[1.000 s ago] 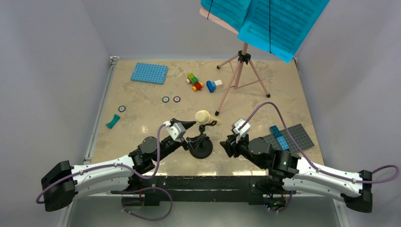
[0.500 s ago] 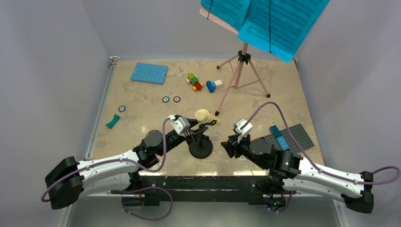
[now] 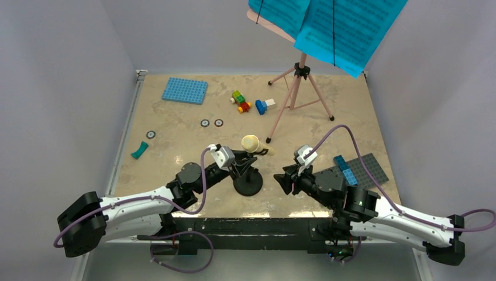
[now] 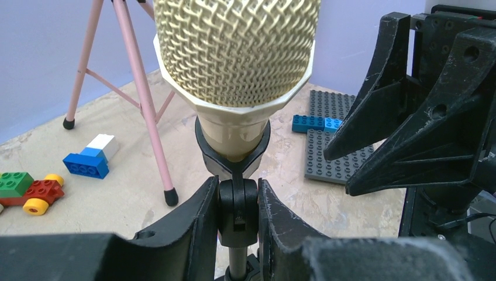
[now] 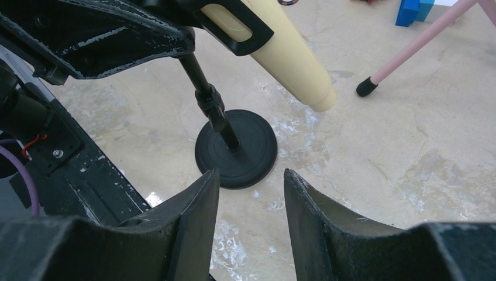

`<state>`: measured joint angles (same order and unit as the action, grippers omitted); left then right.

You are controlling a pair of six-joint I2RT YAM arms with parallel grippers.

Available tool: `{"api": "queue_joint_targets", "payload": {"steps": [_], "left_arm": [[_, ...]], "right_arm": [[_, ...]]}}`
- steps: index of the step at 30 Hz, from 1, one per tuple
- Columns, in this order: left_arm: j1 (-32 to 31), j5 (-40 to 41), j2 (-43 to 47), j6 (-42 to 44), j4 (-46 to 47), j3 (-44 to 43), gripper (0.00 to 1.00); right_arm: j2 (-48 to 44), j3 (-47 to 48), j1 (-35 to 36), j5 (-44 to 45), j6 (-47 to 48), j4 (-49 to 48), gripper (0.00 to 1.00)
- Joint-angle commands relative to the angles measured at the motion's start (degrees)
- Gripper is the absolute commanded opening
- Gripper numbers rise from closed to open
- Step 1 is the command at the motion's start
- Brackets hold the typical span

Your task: Pack up the instrument practice props

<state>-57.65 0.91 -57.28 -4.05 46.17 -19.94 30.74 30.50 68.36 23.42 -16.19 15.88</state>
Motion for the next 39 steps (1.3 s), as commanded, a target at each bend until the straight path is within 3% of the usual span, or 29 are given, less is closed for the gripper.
{"api": "queue_joint_targets", "payload": {"steps": [1, 7, 10, 12, 19, 32, 36, 39], "left_arm": [[0.4, 1.8, -3.0, -4.5, 3.8, 5.3, 0.00], [0.2, 2.9, -6.5, -8.2, 9.3, 9.4, 0.00], [0.0, 3.4, -7.8, -8.0, 9.9, 9.8, 0.00], [-0.1, 3.5, -8.7, -7.7, 10.1, 9.9, 0.00], [-1.0, 3.9, -14.6, -7.9, 13.3, 11.2, 0.00], [-2.8, 5.0, -27.2, -11.9, 25.4, 15.3, 0.00], [-3.4, 4.8, -28.8, -13.2, 29.4, 16.3, 0.00], [-3.5, 4.0, -27.6, -13.8, 29.3, 16.4, 0.00]], "right_arm": [[-0.1, 0.0, 0.1, 0.0, -2.8, -3.3, 0.48], [-0.7, -3.3, 0.0, 2.9, -5.8, -8.1, 0.51], [0.5, -4.3, 0.0, 3.5, -8.6, -9.0, 0.72], [1.5, -5.1, 0.0, 1.9, -9.5, -10.7, 0.76], [5.6, -4.2, 0.0, -1.1, -10.9, -12.2, 0.76], [2.8, -7.0, 0.0, 2.2, -9.4, -15.6, 0.73], [1.7, -8.2, 0.0, 6.3, -4.3, -21.5, 0.73], [0.4, -11.0, 0.0, 6.1, 4.5, -31.0, 0.72]]}}
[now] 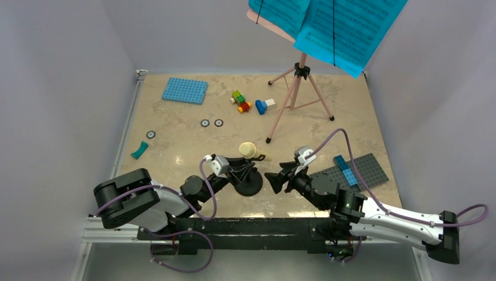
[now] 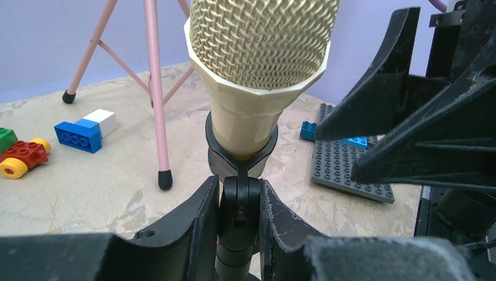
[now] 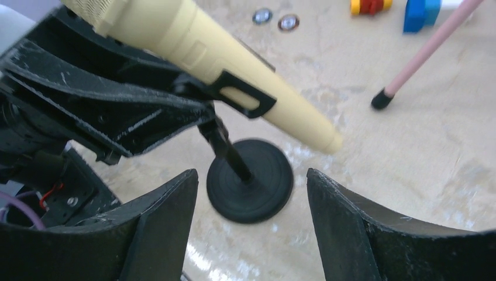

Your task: Pack up the instrument practice props

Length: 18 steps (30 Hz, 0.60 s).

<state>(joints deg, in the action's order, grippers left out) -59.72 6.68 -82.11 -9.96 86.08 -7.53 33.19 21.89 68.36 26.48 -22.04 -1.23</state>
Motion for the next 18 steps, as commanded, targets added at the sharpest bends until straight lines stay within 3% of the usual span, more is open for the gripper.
{"api": "queue_joint_targets", "payload": {"steps": [1, 8, 18], "left_arm": [[-1.4, -2.2, -2.1, -7.8, -11.3, 3.9, 0.00], [-1.5, -2.2, 1.5, -6.8, -16.9, 3.3, 0.00], [-1.6, -2.6, 2.2, -6.9, -20.6, 2.6, 0.00]], "right_arm": [[-2.1, -3.2, 0.0, 1.9, 14.1, -16.9, 0.71], [4.0, -2.1, 0.1, -6.3, 34.4, -27.5, 0.68], [11.2, 3.0, 0.1, -7.0, 42.9, -29.1, 0.68]]}}
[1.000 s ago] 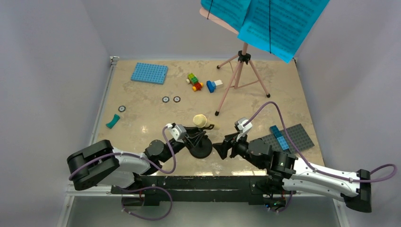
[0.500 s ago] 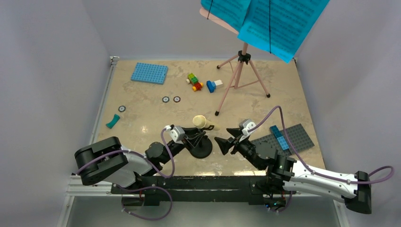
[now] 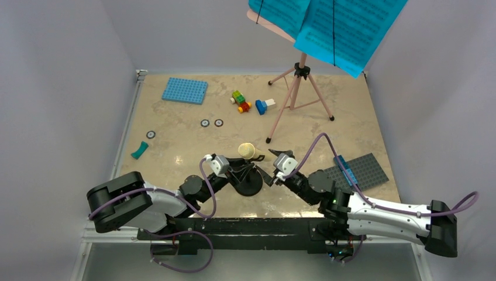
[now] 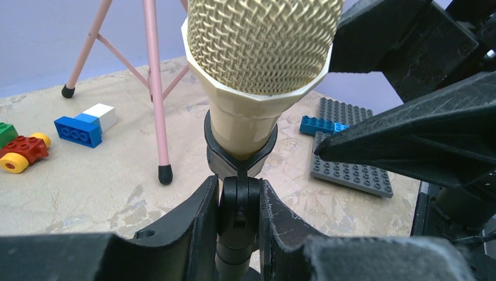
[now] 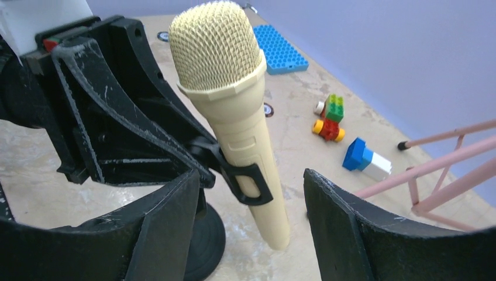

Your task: Pack up the instrument practice props

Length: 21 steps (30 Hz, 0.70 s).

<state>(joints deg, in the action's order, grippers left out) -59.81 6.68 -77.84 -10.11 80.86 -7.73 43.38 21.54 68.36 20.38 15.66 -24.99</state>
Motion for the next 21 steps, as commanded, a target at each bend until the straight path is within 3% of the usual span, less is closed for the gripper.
{"api": "queue_joint_targets", "payload": {"steps": [1, 7, 15, 21], "left_arm": [[-1.5, -2.8, -2.0, -6.7, -15.5, 2.7, 0.00], [-1.6, -3.6, -1.0, -6.5, -17.0, 1.6, 0.00], [-2.2, -3.8, 2.7, -5.5, -21.7, 0.5, 0.00], [-2.6, -3.6, 4.0, -4.9, -23.9, 0.4, 0.00]], "right_arm": [[1.5, 3.5, 0.1, -0.8, 5.7, -6.0, 0.68], [3.4, 4.7, 0.0, -2.8, 4.4, -7.7, 0.70], [9.9, 6.9, -0.1, 1.2, 6.2, -10.3, 0.71], [13.7, 8.8, -1.5, 4.0, 7.8, -11.5, 0.66]]}}
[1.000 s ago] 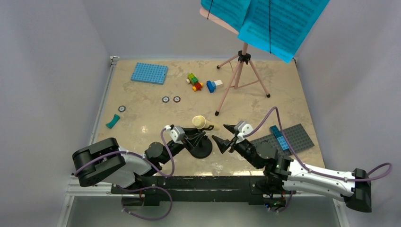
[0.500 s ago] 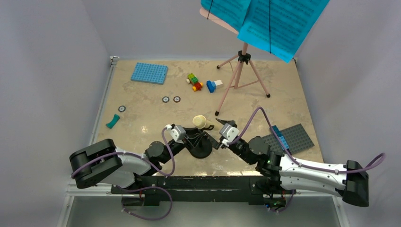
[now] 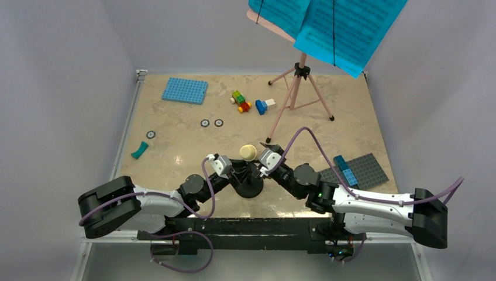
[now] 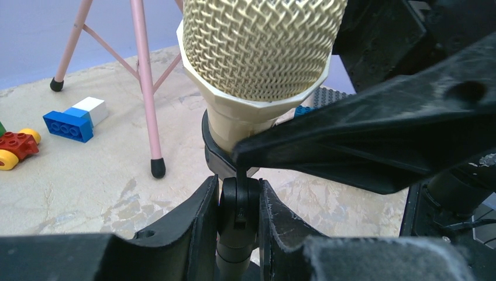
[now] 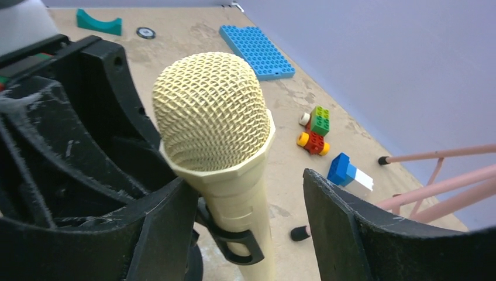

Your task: Pack up the instrument practice props

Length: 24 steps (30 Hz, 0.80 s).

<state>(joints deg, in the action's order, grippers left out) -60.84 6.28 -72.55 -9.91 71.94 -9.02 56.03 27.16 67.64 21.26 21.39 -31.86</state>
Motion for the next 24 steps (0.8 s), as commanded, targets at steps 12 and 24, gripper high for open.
{"api": "queue_joint_targets", "payload": {"steps": [12, 24], "left_arm": [[-3.0, -2.1, -1.5, -4.2, -17.1, 0.9, 0.00], [-3.6, 2.4, -0.2, -4.8, -19.1, 2.0, 0.00]], "right_arm": [[3.3, 2.5, -2.0, 3.2, 4.5, -11.3, 0.22], [2.8, 4.7, -2.2, 18.1, 6.7, -11.3, 0.00]]}}
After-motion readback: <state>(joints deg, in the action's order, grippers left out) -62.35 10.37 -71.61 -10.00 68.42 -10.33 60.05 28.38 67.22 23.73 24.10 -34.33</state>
